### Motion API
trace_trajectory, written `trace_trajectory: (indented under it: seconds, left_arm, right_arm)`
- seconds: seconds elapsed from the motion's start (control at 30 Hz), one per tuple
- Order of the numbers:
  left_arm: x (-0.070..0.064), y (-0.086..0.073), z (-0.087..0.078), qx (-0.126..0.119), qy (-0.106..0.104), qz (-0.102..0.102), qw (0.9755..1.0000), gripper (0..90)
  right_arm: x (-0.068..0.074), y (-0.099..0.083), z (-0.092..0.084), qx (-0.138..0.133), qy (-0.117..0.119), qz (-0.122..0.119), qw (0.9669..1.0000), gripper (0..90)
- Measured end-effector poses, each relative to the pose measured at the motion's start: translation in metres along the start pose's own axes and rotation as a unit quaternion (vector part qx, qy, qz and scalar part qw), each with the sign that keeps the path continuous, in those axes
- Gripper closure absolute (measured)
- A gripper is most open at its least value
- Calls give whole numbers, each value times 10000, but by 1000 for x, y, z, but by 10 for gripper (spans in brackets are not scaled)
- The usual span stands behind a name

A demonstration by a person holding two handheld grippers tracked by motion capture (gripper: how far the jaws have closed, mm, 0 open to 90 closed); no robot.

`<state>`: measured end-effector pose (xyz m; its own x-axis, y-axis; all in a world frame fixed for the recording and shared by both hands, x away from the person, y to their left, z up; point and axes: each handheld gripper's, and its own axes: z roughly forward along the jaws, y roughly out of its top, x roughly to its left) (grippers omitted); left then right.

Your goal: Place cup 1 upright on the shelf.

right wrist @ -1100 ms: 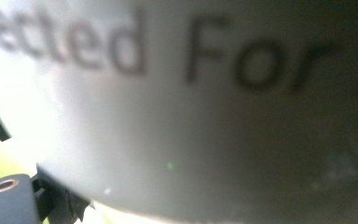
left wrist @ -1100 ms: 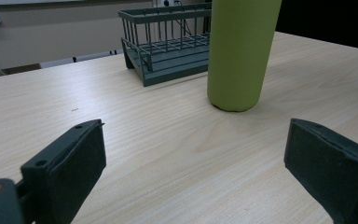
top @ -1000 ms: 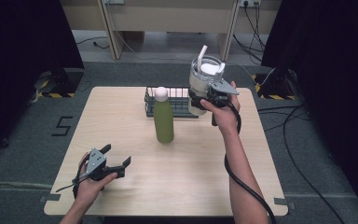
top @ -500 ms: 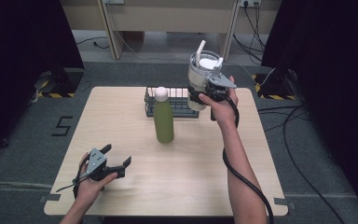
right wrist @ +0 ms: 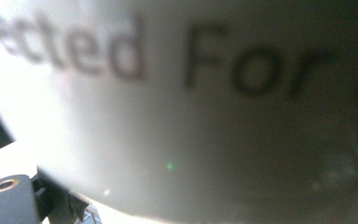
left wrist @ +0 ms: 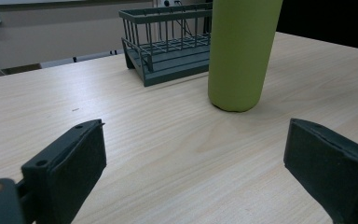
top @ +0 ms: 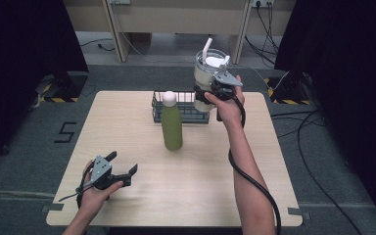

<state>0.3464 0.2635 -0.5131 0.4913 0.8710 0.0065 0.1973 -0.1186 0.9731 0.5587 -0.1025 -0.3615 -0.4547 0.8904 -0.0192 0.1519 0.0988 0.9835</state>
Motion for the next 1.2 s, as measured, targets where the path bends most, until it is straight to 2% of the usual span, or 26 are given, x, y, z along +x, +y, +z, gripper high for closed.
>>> trace_trajectory:
  seconds: [0.73, 1.2]
  left_arm:
    - [0, 0, 0, 2, -6, -11, 10000, 50]
    - [0, -1, 0, 9, -8, -22, 10000, 51]
  right_arm:
    - [-4, 10, 27, 17, -122, 125, 9998, 97]
    - [-3, 9, 50, 169, -137, 152, 9996, 98]
